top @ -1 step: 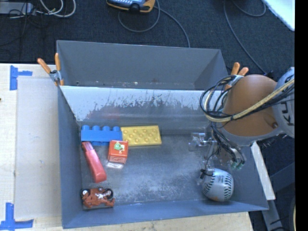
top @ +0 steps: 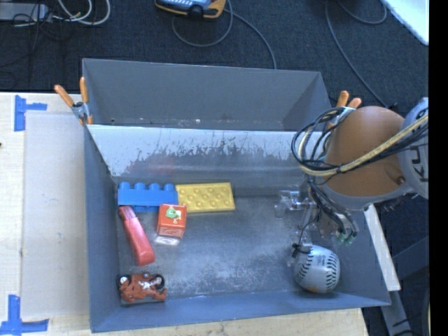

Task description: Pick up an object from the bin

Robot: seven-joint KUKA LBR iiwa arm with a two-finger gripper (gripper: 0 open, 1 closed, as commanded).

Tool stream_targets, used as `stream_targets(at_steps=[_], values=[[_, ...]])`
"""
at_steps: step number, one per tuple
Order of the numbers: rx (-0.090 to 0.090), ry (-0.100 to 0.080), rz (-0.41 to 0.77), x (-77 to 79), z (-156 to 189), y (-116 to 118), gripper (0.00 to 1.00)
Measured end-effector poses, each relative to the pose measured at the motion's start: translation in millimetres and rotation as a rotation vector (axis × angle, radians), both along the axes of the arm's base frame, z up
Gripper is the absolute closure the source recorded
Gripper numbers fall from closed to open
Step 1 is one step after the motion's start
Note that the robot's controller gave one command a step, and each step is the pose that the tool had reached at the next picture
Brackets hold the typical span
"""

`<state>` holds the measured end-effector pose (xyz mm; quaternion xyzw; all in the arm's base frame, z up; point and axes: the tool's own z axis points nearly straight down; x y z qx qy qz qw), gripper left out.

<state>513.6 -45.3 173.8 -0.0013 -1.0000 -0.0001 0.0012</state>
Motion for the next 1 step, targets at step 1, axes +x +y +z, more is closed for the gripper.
stream_targets(at_steps=[1], values=[[0.001, 0.001, -0.036, -16.2, -56.1, -49.8, 0.0]])
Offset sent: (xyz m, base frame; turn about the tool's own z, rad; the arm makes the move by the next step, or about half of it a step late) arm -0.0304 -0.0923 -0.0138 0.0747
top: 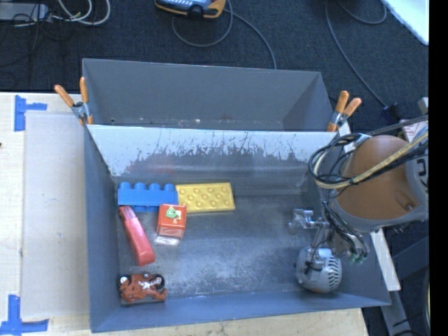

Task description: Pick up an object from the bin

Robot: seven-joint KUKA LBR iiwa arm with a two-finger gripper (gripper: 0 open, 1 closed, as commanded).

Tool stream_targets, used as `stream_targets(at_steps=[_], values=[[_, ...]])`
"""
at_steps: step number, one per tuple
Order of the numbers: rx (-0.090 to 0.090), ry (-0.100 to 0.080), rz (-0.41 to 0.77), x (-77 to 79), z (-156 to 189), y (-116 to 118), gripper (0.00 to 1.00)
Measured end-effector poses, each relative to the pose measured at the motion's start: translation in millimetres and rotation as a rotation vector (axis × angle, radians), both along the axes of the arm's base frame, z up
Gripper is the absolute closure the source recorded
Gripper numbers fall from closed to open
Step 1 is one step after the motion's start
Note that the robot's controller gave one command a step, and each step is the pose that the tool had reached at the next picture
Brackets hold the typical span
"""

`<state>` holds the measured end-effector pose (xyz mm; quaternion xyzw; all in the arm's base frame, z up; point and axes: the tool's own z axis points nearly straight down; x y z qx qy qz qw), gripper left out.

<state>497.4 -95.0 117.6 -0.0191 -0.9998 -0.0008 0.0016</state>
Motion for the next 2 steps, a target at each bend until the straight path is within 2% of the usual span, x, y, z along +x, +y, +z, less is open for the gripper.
stream_targets(at_steps=[1, 2], values=[[0.003, 0.011, -0.023, -10.4, -4, -24, 0.0], [0.011, 0.009, -0.058, -0.9, 2, -53, 0.0]])
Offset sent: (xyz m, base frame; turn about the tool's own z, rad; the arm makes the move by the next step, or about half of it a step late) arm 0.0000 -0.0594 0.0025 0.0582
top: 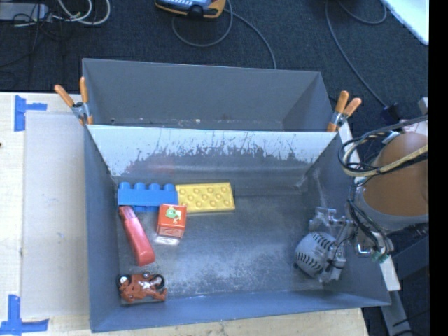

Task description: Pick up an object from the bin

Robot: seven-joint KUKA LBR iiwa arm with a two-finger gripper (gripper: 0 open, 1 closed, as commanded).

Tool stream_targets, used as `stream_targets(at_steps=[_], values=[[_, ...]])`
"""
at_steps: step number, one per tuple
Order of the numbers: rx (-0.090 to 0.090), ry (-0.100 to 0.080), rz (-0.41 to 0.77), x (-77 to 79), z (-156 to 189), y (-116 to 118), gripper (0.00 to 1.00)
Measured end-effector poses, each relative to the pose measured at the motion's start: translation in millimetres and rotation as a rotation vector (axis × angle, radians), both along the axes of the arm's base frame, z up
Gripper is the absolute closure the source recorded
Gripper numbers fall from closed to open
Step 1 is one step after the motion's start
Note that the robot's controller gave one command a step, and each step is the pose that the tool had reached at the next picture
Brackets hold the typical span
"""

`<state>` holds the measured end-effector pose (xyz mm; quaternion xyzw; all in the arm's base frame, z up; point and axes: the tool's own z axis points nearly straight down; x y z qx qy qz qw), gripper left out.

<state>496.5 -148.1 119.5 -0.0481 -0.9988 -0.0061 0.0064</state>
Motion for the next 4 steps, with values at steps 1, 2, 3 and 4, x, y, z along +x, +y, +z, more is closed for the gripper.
stream_targets(at_steps=[1, 2, 3, 4], values=[[-0.004, -0.002, 0.162, -14.0, -50, -7, 0.0], [0.004, 0.0, 0.149, -1.9, -49, -8, 1.0], [0.004, 0.0, 0.149, -1.9, -49, -8, 1.0], [0.005, 0.003, 0.15, -3.1, -44, -8, 1.0]])
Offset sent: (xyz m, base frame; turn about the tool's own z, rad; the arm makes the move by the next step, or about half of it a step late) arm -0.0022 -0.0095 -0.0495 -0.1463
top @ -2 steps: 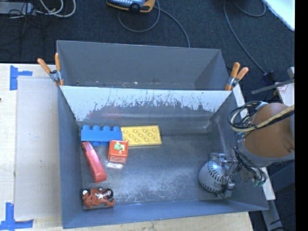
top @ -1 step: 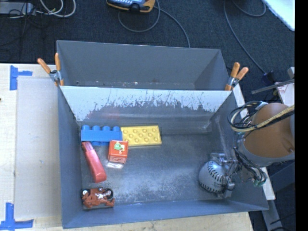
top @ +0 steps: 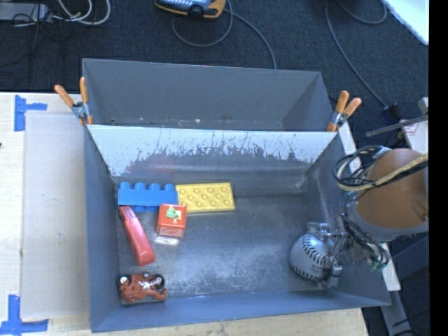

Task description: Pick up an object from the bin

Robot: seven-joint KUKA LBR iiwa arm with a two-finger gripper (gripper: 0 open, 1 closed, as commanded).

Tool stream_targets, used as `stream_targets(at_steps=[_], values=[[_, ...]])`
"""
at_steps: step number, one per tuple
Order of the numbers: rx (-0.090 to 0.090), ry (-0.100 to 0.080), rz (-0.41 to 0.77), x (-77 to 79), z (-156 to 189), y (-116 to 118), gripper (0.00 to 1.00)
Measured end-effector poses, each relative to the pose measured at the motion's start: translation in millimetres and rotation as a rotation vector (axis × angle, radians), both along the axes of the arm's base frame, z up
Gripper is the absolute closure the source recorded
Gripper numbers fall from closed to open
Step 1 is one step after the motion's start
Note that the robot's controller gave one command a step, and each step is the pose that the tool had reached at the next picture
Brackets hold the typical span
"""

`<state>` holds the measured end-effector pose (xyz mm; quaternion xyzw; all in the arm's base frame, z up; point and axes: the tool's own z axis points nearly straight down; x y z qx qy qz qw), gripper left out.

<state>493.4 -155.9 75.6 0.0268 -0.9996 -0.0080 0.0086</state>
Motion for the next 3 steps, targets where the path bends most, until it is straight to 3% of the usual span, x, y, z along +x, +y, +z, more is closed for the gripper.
stream_targets(at_steps=[1, 3], values=[[0.002, 0.007, 0.001, -1.7, 20, 1, 1.0], [0.0, 0.0, 0.0, 0.4, 64, 0, 1.0]])
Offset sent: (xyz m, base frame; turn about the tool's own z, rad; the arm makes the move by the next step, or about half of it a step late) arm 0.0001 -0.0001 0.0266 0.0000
